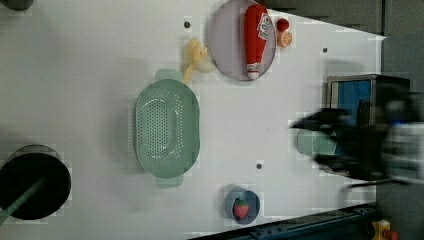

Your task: Drag strainer left to right.

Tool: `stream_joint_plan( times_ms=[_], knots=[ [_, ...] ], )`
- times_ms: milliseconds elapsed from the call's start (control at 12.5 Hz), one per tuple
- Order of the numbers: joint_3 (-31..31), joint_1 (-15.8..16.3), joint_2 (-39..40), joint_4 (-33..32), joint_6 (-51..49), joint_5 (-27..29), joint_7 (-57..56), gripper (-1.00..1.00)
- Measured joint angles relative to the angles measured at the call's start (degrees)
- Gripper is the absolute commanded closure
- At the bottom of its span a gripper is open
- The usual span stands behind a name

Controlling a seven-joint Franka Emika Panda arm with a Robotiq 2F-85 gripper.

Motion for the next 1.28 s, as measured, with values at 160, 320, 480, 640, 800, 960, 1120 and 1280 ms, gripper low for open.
stream_joint_plan(
  times_ms=[160, 320, 480, 640, 800, 960, 1120, 1280],
  knots=[
    [5.1, 0.7, 5.7, -3.0, 5.5, 0.6, 9.2, -1.00],
    [7.1, 2.4, 10.9, -5.4, 11.1, 1.2, 17.1, -1.00],
    [7.6, 3.2, 17.4, -5.7, 17.7, 1.3, 24.3, -1.00],
    [7.2, 2.6, 22.4, -8.3, 27.1, 0.8, 28.5, -1.00],
    [5.0, 2.6, 25.1, -12.9, 36.4, 0.2, 30.4, -1.00],
    [4.3, 2.0, 29.5, -13.9, 43.3, -1.0, 32.4, -1.00],
    [3.7, 1.8, 33.3, -14.2, 49.1, -0.4, 32.9, -1.00],
    [1.2, 3.6, 35.5, -14.5, 52.4, 0.2, 33.0, -1.00]
  ],
)
